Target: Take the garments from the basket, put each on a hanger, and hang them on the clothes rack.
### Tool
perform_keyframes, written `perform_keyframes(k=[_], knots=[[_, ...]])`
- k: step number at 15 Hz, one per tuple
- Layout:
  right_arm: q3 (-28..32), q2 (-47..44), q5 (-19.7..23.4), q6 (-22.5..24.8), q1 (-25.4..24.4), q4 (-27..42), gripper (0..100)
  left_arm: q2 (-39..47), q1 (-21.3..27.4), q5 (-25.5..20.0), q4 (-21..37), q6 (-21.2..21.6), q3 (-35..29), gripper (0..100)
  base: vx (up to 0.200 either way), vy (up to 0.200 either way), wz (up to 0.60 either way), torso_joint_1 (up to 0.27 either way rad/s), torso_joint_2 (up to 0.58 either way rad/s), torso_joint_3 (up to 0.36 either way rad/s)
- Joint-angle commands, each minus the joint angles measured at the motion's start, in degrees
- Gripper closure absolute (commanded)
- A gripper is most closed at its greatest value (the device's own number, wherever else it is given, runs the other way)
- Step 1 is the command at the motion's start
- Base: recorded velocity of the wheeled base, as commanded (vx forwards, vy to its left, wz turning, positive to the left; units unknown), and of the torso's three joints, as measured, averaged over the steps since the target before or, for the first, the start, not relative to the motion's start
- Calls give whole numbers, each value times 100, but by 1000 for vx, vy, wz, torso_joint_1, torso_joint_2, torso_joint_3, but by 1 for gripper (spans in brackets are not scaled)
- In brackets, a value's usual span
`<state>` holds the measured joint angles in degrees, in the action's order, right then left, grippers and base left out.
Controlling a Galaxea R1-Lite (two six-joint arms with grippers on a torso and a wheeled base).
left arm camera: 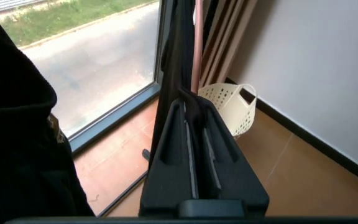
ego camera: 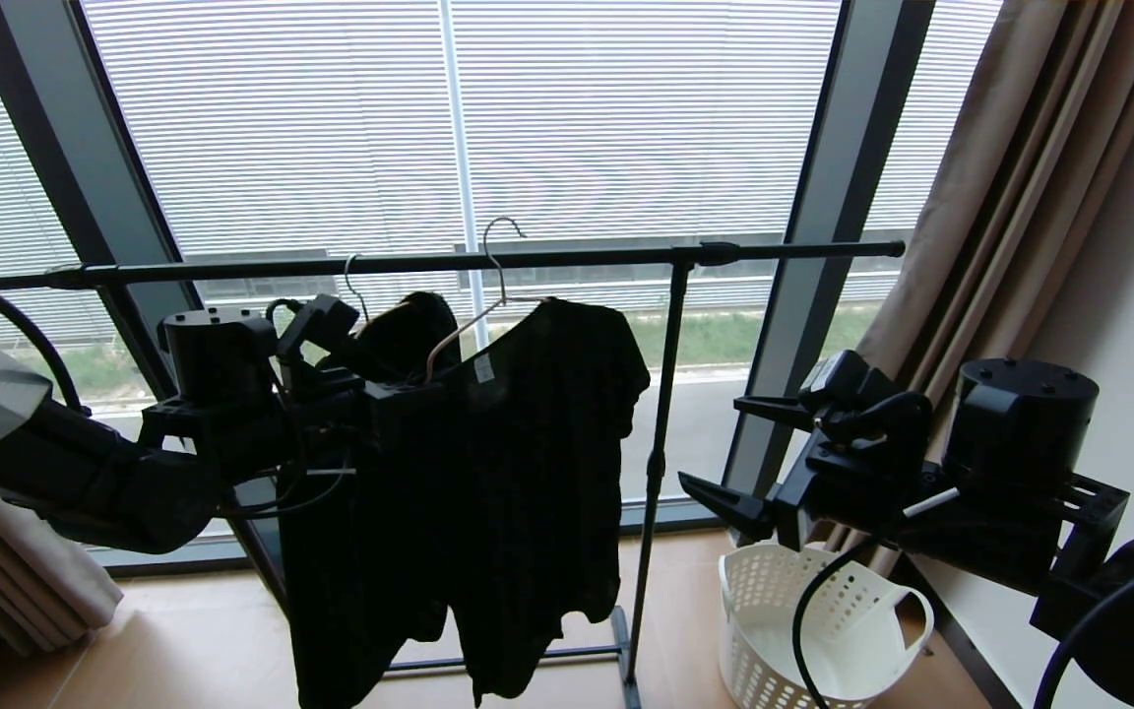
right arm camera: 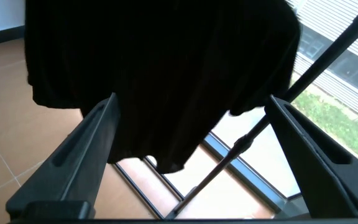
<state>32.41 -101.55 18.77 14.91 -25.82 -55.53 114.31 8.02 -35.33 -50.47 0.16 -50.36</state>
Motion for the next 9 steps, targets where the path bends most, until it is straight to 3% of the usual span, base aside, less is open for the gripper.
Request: perform_keyframes(k=[1, 9], knots=[[2, -49, 4, 3, -2, -2, 0, 302, -2, 96, -16, -16, -158, 100, 0, 0, 0, 0, 0, 0], [2, -128, -5, 3, -2, -28, 0, 847, -55, 149, -16, -192, -756, 100, 0, 0, 0, 0, 0, 0]])
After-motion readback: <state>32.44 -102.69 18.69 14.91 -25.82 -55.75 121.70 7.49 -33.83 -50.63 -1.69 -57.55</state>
